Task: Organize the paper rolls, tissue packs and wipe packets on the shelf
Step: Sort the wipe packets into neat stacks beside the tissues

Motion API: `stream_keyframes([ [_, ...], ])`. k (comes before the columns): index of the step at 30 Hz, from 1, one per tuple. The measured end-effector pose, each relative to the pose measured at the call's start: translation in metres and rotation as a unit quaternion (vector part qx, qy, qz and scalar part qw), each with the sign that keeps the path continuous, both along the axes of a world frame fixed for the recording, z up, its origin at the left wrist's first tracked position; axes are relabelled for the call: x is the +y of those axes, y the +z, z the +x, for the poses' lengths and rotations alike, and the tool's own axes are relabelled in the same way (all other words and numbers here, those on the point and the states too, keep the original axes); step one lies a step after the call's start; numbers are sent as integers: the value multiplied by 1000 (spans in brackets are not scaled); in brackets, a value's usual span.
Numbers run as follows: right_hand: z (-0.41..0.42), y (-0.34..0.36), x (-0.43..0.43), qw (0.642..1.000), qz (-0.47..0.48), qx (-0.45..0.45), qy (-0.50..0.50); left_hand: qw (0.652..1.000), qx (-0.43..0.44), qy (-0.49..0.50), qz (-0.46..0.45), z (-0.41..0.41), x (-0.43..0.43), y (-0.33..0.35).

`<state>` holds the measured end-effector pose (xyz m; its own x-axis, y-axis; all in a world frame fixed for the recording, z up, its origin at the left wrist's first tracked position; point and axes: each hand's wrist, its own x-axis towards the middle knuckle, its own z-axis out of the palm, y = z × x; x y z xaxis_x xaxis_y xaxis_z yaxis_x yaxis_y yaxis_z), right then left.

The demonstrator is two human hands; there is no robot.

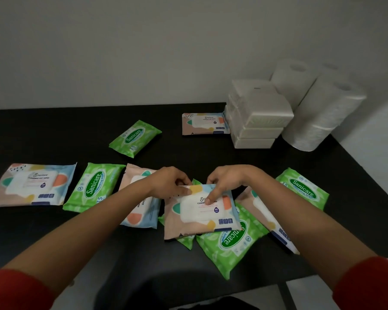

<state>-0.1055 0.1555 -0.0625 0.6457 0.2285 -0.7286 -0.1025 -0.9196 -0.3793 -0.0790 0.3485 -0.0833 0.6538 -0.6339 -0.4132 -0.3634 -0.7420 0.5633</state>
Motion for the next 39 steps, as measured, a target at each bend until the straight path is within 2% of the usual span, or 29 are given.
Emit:
stream_keyframes([
  [4, -2, 8, -3, 999, 33, -7, -6, 997, 56, 26, -52, 4, 1, 2],
  [7, -1, 10, -7, 996, 65, -48, -24, 980, 104, 98, -138, 8, 1, 3],
  [9, 1, 11, -10, 991, 92, -87, -50, 953, 133, 173, -209, 11, 0, 4],
  [13, 11, 10, -16, 972, 121, -170, -111, 861, 250, 286, -337, 15, 2, 1],
  [14, 15, 10, -16, 966, 123, -188, -128, 851, 275, 288, -343, 15, 3, 0],
  [16, 23, 10, -15, 952, 125, -232, -157, 855, 293, 272, -330, 14, 2, -2],
  [19, 33, 9, -8, 934, 97, -298, -170, 871, 257, 280, -310, 17, 0, -6],
  [22, 43, 6, -2, 913, 93, -349, -192, 862, 229, 304, -335, 27, 0, -4],
  [24, 53, 3, -1, 900, 91, -381, -191, 844, 237, 318, -361, 36, 2, 0],
  [27, 65, 4, 2, 900, 83, -385, -185, 804, 271, 364, -383, 52, 3, 10],
  [31, 73, 4, 8, 895, 92, -404, -167, 789, 273, 402, -376, 78, -2, 18],
  [33, 76, -1, 9, 890, 92, -422, -150, 770, 276, 421, -391, 92, -9, 17],
  [36, 83, -11, 9, 884, 50, -450, -120, 734, 286, 448, -423, 110, -25, 17],
  [39, 92, -18, 5, 890, 17, -439, -122, 714, 283, 472, -433, 127, -45, 16],
])
